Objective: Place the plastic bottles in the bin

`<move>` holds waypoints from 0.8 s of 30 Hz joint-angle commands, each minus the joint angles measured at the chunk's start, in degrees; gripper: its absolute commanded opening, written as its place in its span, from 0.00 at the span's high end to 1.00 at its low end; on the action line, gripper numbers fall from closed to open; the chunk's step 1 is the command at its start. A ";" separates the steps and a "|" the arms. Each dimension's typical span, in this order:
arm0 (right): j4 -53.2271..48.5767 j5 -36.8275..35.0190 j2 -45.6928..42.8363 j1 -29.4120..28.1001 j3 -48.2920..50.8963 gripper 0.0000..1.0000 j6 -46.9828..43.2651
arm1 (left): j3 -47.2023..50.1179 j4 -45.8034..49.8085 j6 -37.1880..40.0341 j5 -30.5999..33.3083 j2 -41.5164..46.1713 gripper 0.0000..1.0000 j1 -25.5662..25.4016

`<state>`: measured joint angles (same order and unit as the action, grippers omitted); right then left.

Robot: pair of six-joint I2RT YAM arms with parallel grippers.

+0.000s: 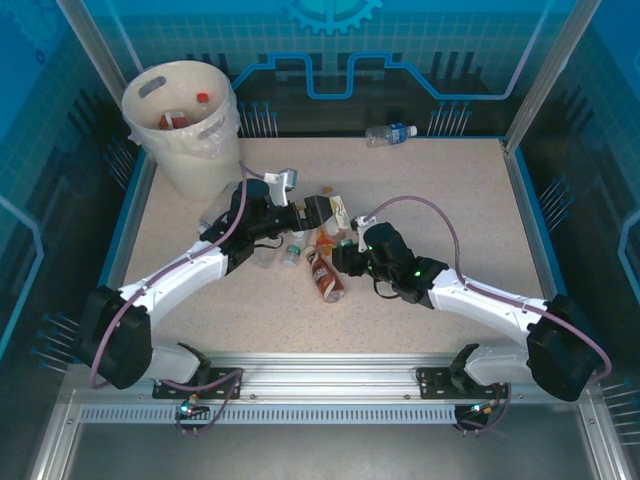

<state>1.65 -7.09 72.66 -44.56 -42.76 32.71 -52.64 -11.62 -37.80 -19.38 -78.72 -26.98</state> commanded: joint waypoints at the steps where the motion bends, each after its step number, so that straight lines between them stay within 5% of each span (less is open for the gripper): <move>1: 4.25 4.63 -1.05 0.53 -2.23 0.73 -1.16 | 0.72 -3.62 -0.96 -0.12 -0.86 0.01 -0.83; 13: 2.98 5.04 0.89 -0.86 -5.87 0.72 -6.11 | -0.89 -0.18 -1.19 4.13 -3.41 0.06 -3.05; 24: -0.99 6.53 2.34 -1.59 -8.98 0.64 -9.46 | -0.97 0.03 -0.96 5.57 -3.20 0.44 -3.08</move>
<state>1.26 -1.69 75.44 -45.28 -48.23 25.93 -52.77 -12.80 -40.84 -16.58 -81.71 -30.30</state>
